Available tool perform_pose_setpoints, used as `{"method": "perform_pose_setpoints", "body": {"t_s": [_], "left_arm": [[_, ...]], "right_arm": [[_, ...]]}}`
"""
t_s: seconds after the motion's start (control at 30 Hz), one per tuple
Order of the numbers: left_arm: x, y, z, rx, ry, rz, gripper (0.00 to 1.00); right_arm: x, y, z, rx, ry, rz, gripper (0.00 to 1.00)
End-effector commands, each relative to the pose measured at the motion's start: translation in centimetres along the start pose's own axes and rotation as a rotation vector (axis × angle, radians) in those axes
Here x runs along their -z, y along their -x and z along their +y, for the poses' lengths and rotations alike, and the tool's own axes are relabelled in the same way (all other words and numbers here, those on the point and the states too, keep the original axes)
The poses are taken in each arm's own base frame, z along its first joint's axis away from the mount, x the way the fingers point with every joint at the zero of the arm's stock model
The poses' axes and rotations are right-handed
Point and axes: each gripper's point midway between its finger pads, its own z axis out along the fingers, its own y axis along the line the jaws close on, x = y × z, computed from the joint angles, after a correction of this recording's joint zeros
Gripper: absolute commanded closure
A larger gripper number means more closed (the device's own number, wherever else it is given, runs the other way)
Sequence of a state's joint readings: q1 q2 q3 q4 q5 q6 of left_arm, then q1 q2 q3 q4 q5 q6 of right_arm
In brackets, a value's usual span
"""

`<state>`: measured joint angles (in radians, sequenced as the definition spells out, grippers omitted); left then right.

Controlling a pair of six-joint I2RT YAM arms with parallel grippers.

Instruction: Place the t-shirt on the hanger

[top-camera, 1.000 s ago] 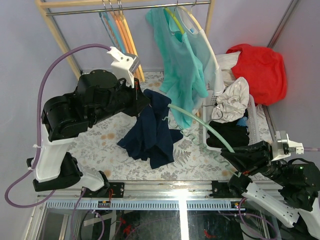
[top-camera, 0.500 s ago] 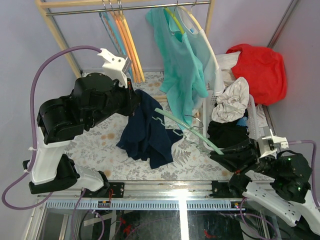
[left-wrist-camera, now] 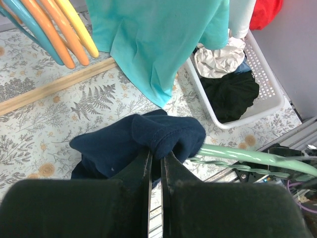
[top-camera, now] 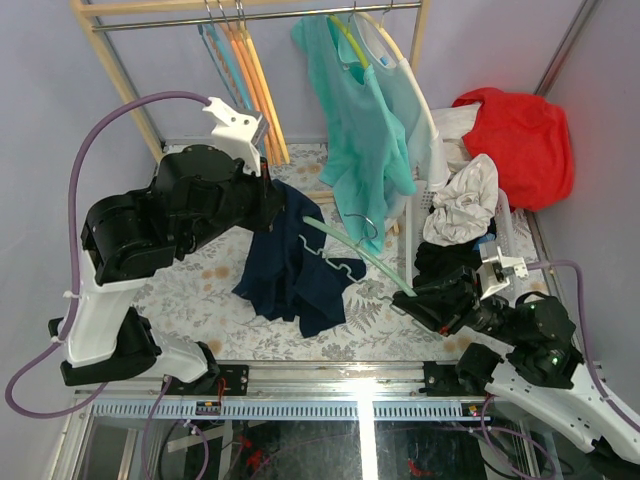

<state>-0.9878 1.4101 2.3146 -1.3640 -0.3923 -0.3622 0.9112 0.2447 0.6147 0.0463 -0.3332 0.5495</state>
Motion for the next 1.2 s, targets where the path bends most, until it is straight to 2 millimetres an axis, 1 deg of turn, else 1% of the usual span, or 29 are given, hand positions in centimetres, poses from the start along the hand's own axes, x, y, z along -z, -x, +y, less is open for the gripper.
{"method": "perform_pose_setpoints", "body": {"t_s": [0.0,0.17,0.4,0.57,0.7,0.83,0.93,1.07,1.17], "left_arm": [[-0.2,1.0,-1.2,0.009,-0.047,-0.03,0.99],[-0.2,1.4,-1.5,0.006,-0.059,-0.036,0.99],[-0.2,1.7,-2.1,0.008,-0.086,-0.044,0.99],[-0.2,1.9,-2.8,0.008,-0.121,-0.046,0.99],[-0.2,2.0,-2.9,0.01,-0.128,-0.049,1.0],[0.2,2.1,-2.7,0.012,-0.127,-0.056,0.99],[0.4,2.1,-2.6,0.013,-0.129,-0.059,0.99],[0.8,2.2,-2.4,0.02,-0.124,-0.064,1.0],[1.4,2.6,-2.0,0.029,-0.12,-0.087,1.0]], "right_arm": [[-1.0,3.2,0.4,-0.026,0.019,-0.166,1.0],[-2.8,2.3,0.4,-0.108,0.085,-0.173,1.0],[-5.2,0.3,-0.8,-0.144,0.112,-0.135,1.0],[-6.4,0.1,-1.7,-0.154,0.118,-0.178,1.0],[-7.2,0.7,-2.6,-0.159,0.119,-0.258,1.0],[-7.2,1.5,-3.1,-0.143,0.105,-0.324,1.0],[-7.3,2.4,-2.7,-0.136,0.135,-0.368,1.0],[-7.2,3.5,-1.6,-0.125,0.19,-0.404,1.0],[-7.1,4.6,-0.6,-0.103,0.224,-0.421,1.0]]}}
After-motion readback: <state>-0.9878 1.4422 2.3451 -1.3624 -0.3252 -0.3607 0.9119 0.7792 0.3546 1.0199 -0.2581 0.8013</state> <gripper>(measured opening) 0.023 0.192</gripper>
